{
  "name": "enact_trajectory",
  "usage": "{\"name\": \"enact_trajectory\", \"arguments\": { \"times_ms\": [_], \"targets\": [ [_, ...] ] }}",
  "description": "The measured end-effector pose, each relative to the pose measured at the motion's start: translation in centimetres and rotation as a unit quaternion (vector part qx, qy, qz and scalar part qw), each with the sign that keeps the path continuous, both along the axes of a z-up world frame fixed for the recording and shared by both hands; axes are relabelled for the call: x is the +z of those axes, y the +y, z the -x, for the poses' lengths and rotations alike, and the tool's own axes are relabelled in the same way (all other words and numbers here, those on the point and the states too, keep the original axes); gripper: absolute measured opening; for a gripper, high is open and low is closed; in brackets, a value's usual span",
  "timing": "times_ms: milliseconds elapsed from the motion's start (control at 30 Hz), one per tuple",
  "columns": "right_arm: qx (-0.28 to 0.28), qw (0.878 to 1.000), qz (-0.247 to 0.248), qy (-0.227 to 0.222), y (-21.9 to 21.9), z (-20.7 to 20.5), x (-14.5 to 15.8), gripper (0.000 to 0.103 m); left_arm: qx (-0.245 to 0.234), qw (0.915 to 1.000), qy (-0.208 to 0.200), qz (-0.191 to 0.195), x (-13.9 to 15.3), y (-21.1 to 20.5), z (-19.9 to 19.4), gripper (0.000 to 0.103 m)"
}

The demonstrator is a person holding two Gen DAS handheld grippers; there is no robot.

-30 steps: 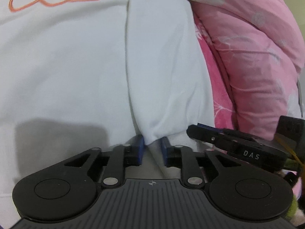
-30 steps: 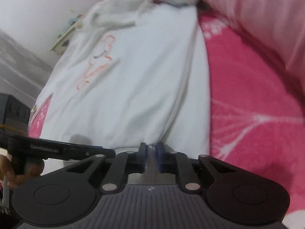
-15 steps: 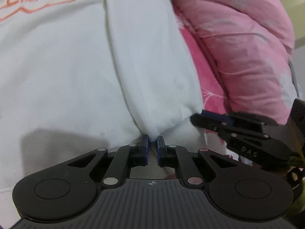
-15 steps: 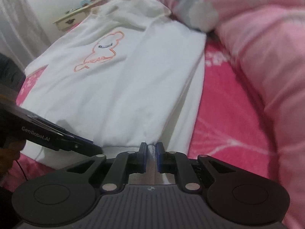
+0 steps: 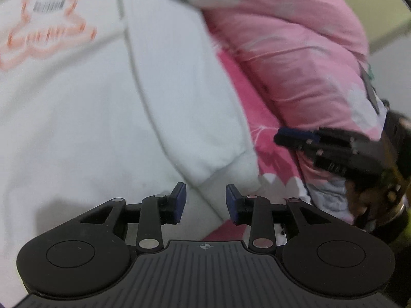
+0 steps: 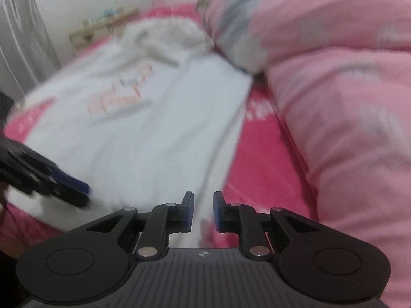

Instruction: Fold clothes

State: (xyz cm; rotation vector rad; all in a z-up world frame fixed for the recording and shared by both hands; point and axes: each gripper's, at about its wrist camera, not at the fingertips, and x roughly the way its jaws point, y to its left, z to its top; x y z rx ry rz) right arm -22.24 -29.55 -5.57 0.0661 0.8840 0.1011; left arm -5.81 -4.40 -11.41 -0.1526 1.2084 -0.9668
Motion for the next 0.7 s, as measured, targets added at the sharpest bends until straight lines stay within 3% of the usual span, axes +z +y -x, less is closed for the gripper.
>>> {"name": "enact_trajectory", "arguments": {
  "times_ms": [100, 167, 267, 333, 533, 567, 633, 667, 700],
  "targets": [
    [0.035, 0.999, -0.002, -0.028, 2.0, -0.7, -0.1, 0.019, -0.024, 0.9995, -0.021, 0.004, -0.4, -1.8, 0.5, 0.033],
    [0.060, 0.998, -0.004, -0.033, 3.3, -1.3, -1.5, 0.019, -0.034, 0.9992, -0.014, -0.018, -2.0, -3.3, 1.0, 0.033],
    [0.070, 0.997, -0.004, 0.021, 3.9, -3.0, -5.7, 0.019, -0.031, 0.9990, 0.002, -0.031, -3.5, -3.4, 1.4, 0.033],
    [0.065, 0.997, -0.022, 0.035, 3.4, -3.5, -7.5, 0.016, -0.016, 0.9995, 0.009, -0.025, -3.0, -2.2, 1.2, 0.033],
    [0.070, 0.995, -0.061, 0.036, 3.0, -5.3, -5.4, 0.020, 0.086, 0.9947, -0.007, -0.056, 1.0, 6.2, -3.3, 0.034],
    [0.070, 0.995, -0.067, 0.035, 3.0, -5.7, -5.1, 0.020, 0.128, 0.9895, -0.012, -0.067, 1.7, 8.6, -4.6, 0.034],
    [0.071, 0.994, -0.079, 0.032, 3.1, -6.4, -4.4, 0.020, 0.230, 0.9686, -0.023, -0.092, 3.0, 13.9, -7.5, 0.036],
    [0.072, 0.993, -0.085, 0.030, 3.1, -6.7, -4.1, 0.020, 0.292, 0.9499, -0.030, -0.107, 3.6, 16.9, -8.8, 0.036],
    [0.072, 0.993, -0.091, 0.029, 3.1, -7.1, -3.8, 0.020, 0.359, 0.9247, -0.037, -0.122, 4.1, 20.1, -10.1, 0.037]
  ]
}}
